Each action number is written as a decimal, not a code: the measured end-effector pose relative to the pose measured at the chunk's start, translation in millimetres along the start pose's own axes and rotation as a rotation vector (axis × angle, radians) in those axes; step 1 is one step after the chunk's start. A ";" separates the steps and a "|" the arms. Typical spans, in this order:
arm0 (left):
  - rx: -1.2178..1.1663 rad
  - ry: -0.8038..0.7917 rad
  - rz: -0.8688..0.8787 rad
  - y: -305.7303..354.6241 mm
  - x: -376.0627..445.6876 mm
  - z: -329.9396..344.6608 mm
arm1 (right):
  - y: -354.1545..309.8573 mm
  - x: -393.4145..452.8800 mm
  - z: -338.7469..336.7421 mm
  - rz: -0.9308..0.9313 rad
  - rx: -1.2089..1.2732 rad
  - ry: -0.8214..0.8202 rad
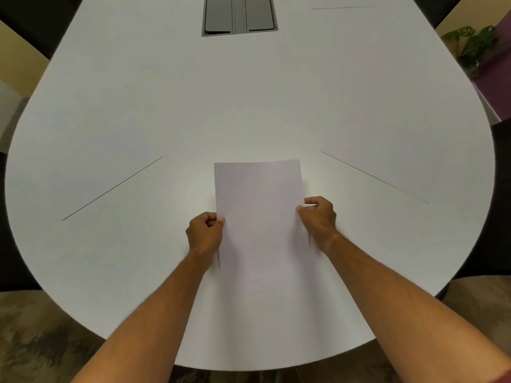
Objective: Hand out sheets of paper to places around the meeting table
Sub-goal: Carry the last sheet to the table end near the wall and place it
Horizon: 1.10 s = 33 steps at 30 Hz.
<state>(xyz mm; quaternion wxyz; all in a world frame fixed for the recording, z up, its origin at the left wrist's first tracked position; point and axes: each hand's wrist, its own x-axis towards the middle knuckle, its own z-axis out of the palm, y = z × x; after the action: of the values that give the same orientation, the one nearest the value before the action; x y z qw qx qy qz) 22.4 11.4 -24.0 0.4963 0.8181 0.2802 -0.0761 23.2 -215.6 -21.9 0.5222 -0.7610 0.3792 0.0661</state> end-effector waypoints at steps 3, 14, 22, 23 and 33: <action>-0.021 0.018 0.003 5.5 -2.8 -3.2 | -3.1 -2.0 -5.7 -0.027 0.040 -0.006; -0.180 0.068 0.007 38.1 -18.9 -59.7 | -53.0 -27.3 -23.9 -0.209 0.135 -0.163; -0.314 0.148 0.007 37.9 -51.4 -142.3 | -98.7 -70.0 -1.7 -0.371 0.135 -0.316; -0.323 0.164 0.009 34.5 -56.2 -154.2 | -102.3 -77.2 3.8 -0.389 0.134 -0.343; -0.380 0.447 0.030 -10.8 -122.4 -278.9 | -139.2 -177.5 74.9 -0.569 0.094 -0.630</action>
<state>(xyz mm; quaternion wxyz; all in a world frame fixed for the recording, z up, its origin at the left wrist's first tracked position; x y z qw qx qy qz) -128.0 206.7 155.3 0.5677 0.7110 0.3798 0.1669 10.3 -38.9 136.6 0.6442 -0.7532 -0.0216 0.1313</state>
